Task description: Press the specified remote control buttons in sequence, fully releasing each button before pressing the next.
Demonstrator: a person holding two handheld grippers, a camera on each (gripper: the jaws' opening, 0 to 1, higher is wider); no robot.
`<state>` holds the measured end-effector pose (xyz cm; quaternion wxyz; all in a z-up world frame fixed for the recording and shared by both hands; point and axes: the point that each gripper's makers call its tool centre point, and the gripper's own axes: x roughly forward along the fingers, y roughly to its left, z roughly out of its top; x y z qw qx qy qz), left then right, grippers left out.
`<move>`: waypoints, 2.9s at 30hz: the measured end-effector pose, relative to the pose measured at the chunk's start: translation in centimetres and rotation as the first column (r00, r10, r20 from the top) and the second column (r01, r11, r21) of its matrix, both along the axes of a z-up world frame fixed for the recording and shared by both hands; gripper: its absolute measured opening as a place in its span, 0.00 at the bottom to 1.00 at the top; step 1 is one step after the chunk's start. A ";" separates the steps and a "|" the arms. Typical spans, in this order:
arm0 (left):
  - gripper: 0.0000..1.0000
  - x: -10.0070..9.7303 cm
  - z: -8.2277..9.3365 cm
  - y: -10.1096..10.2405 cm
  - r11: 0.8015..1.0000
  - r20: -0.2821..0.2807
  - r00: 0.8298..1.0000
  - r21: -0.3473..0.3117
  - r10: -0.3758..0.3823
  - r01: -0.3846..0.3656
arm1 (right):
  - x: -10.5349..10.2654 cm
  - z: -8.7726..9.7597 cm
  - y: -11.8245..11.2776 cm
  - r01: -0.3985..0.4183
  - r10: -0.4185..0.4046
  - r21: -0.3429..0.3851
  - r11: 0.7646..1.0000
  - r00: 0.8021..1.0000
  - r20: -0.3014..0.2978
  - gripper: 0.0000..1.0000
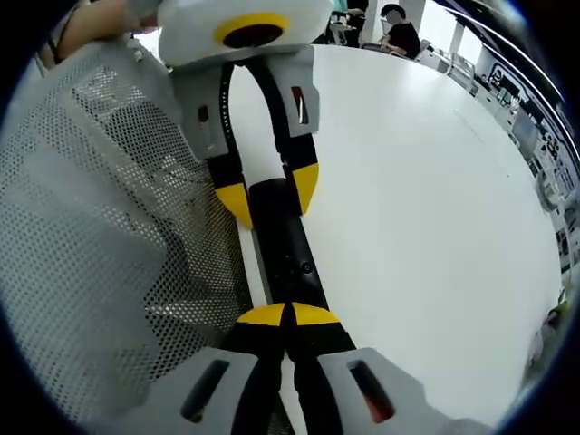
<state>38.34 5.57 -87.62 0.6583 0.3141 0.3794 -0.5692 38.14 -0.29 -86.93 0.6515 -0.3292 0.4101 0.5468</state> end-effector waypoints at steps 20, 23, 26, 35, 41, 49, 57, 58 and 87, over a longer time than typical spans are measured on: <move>0.25 0.0 0.0 0.0 0.999 0.004 1.000 -0.034 -0.004 0.004 | 1.0 0.2 0.2 0.168 -0.160 0.054 0.984 0.980 -0.122 0.00; 0.25 0.0 0.0 0.0 0.999 0.004 1.000 -0.034 -0.004 0.004 | 1.6 0.3 0.4 0.204 -0.193 0.071 0.976 0.972 -0.137 0.00; 0.25 0.0 0.0 0.0 0.999 0.004 1.000 -0.034 -0.005 0.005 | 2.3 0.2 -0.3 0.225 -0.220 0.049 0.973 0.971 -0.095 0.00; 0.25 0.0 0.0 0.0 0.999 0.002 1.000 -0.033 -0.007 0.007 | 2.0 0.2 0.1 0.212 -0.205 0.064 0.975 0.973 -0.105 0.00; 0.25 0.0 0.0 0.0 0.999 0.004 1.000 -0.030 -0.009 0.009 | 2.0 0.0 0.2 0.217 -0.209 0.076 0.973 0.973 -0.101 0.00; 0.25 0.0 0.0 0.0 1.000 0.004 1.000 -0.027 -0.014 0.014 | 2.0 -0.1 0.4 0.180 -0.179 0.005 0.984 0.981 -0.077 0.00; 0.24 0.0 0.0 0.0 1.000 0.006 1.000 -0.022 -0.013 0.013 | 2.1 -0.2 0.3 0.190 -0.193 -0.034 0.981 0.975 -0.110 0.00; 0.24 0.0 0.0 0.0 1.000 0.006 1.000 -0.022 -0.013 0.013 | 2.1 -0.2 0.3 0.189 -0.192 -0.040 0.981 0.975 -0.110 0.00; 0.25 0.0 0.0 0.0 1.000 0.003 1.000 -0.026 -0.010 0.010 | 1.1 0.3 -0.2 -0.013 0.020 0.082 0.997 0.997 -0.075 0.03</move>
